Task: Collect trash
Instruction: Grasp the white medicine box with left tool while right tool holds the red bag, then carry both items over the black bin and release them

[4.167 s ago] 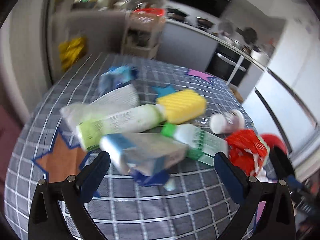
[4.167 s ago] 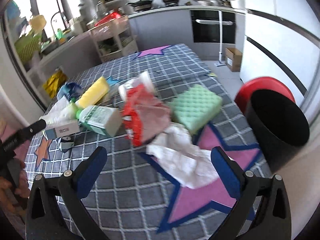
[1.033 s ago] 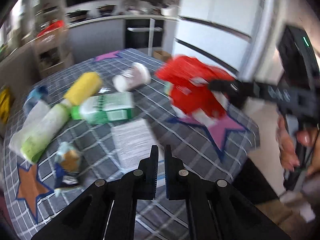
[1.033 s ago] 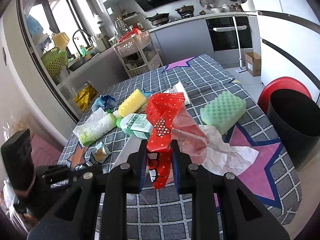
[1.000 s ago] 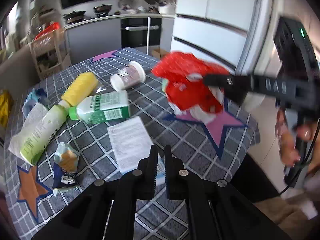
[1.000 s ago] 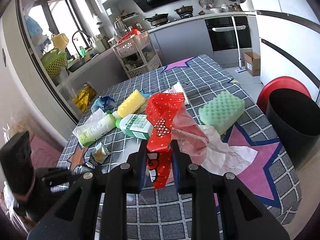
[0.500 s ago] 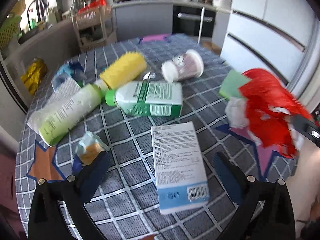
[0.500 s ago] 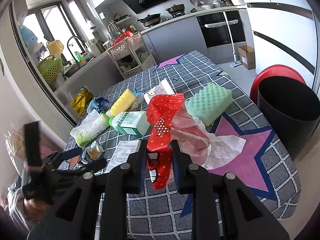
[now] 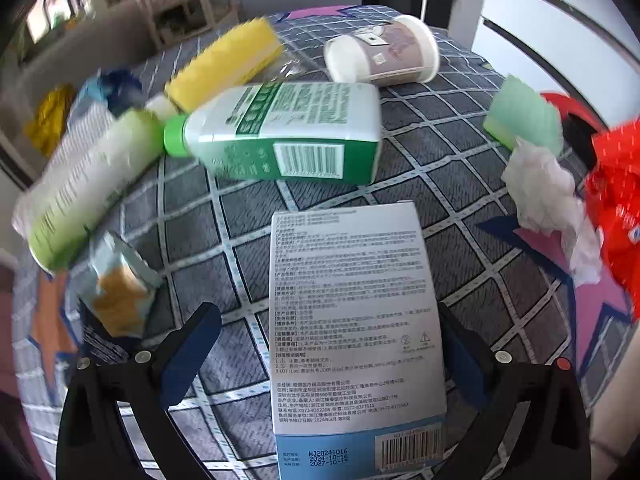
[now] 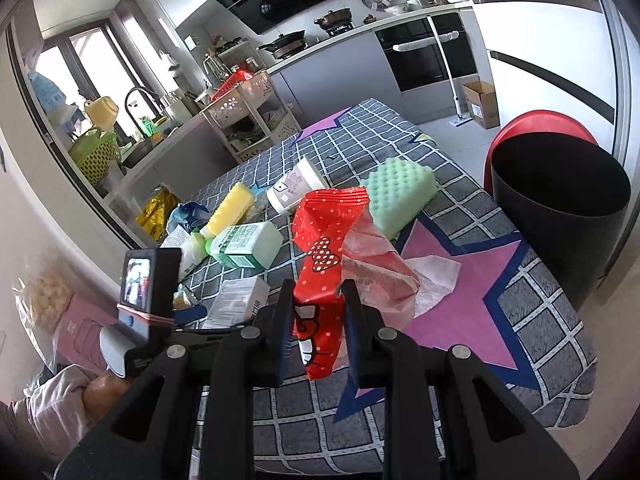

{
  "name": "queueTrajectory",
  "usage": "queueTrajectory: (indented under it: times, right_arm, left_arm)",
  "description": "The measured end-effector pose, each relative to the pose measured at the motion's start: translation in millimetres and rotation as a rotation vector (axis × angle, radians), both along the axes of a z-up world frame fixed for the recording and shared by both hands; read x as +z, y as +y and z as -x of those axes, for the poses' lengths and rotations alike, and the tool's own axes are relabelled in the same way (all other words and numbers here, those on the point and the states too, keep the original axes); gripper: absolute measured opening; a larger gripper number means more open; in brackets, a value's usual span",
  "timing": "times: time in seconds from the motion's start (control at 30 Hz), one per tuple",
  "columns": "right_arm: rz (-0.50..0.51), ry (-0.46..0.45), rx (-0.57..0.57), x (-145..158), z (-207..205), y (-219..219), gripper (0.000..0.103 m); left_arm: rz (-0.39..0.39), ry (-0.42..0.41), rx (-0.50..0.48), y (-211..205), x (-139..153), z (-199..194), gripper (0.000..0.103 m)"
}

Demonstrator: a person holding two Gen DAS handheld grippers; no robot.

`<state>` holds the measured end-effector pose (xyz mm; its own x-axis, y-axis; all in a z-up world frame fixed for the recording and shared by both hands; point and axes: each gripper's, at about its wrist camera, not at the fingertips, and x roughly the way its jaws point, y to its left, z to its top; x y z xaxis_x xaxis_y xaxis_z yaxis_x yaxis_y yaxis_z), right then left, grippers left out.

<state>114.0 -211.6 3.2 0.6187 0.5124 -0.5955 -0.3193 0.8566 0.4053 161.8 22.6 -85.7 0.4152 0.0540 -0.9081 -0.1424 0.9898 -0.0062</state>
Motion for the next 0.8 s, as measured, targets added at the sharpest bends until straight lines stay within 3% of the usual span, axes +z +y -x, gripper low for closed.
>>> queueTrajectory:
  times: [0.17,0.23,0.33,0.43,0.6,0.8]
  right_arm:
    - [-0.007,0.007,0.008,-2.7,-4.4,-1.0,0.024]
    - [-0.006,0.006,0.007,-2.3,-4.0,-0.8,0.024]
    - [-0.002,-0.002,0.006,-2.2,-4.3,-3.9,0.024]
    - [0.0,-0.019,-0.004,0.9,-4.2,-12.0,0.024]
    - [-0.01,-0.053,-0.061,11.0,-11.8,-41.0,0.024]
    - [-0.036,-0.046,-0.172,13.9,-31.8,-92.0,0.024]
  left_arm:
    - [0.008,0.042,0.01,2.5,1.1,-3.5,0.103]
    - [0.009,-0.009,-0.022,-4.6,7.3,2.5,0.103]
    - [-0.07,-0.068,-0.116,-28.2,17.2,3.9,0.103]
    - [-0.102,-0.155,-0.203,-51.4,34.2,15.6,0.103]
    - [-0.099,-0.272,-0.3,-84.1,72.6,18.5,0.103]
    - [-0.045,-0.335,-0.388,-127.4,111.0,-10.7,0.103]
